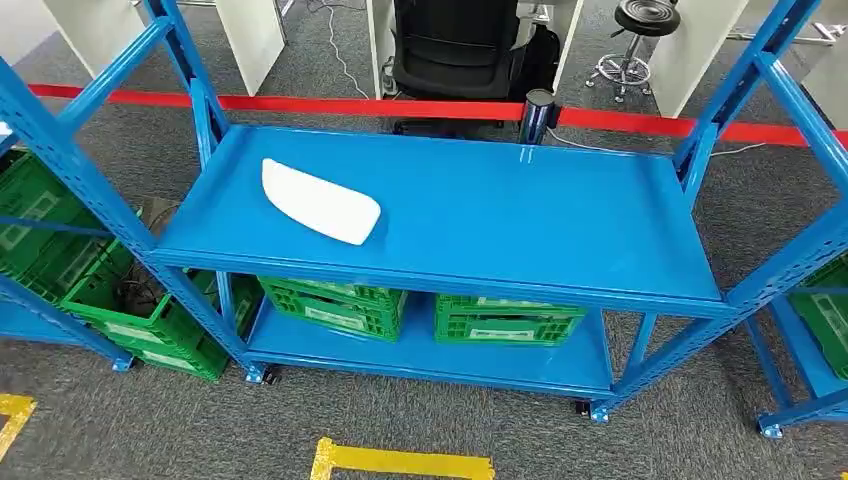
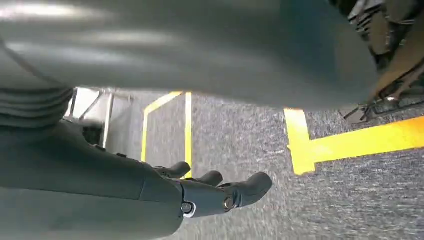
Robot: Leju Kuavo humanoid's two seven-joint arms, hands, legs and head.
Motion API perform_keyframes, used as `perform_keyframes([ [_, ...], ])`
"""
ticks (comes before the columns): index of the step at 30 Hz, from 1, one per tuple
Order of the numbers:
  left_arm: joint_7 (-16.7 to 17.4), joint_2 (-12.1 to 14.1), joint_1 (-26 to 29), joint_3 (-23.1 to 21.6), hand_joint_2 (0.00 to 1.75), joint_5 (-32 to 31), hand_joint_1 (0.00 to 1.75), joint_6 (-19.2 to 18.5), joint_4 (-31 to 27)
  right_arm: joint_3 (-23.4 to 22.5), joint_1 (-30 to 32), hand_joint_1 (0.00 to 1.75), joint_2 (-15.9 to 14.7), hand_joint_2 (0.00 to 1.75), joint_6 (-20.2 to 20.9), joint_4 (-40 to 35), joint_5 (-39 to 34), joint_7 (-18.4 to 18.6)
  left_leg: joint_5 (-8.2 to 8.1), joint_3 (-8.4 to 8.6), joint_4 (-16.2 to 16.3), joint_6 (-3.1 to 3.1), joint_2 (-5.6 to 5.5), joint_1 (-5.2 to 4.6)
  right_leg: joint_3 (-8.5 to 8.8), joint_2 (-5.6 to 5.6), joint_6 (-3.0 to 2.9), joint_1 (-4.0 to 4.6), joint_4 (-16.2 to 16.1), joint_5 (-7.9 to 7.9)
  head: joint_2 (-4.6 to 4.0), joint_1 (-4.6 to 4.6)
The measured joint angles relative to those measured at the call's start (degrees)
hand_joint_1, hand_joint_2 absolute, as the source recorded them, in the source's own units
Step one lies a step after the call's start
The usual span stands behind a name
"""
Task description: Take the parts from the cabinet and place them on the table.
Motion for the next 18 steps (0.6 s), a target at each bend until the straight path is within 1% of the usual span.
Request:
perform_keyframes([
  [5,1.3,0.5,2.4,-0.5,0.0,1.8,0.0,-1.6,-2.1,-1.7,2.3,0.0,-0.4,0.0,1.7,-2.2,7.7,-1.0,0.0,0.02,0.0,0.01,0.0,0.0,0.01,0.0,0.0,0.0,0.0,0.0,0.0,0.02],
  [8,1.5,0.6,2.9,-0.6,0.0,2.2,0.0,-1.8,-3.0,-2.5,2.9,0.0,-0.5,0.0,2.0,-3.0,8.8,-1.2,0.0,0.02,0.0,0.01,0.0,-0.01,0.02,0.0,0.0,0.0,0.0,0.0,0.0,0.07],
  [18,1.8,0.9,3.4,-0.9,0.0,2.2,0.0,-1.9,-4.4,-3.8,3.5,0.0,-0.7,0.0,2.1,-4.4,8.9,-1.2,0.0,0.03,0.0,0.01,0.01,-0.01,0.02,0.0,0.0,0.0,0.0,0.01,0.0,0.02],
])
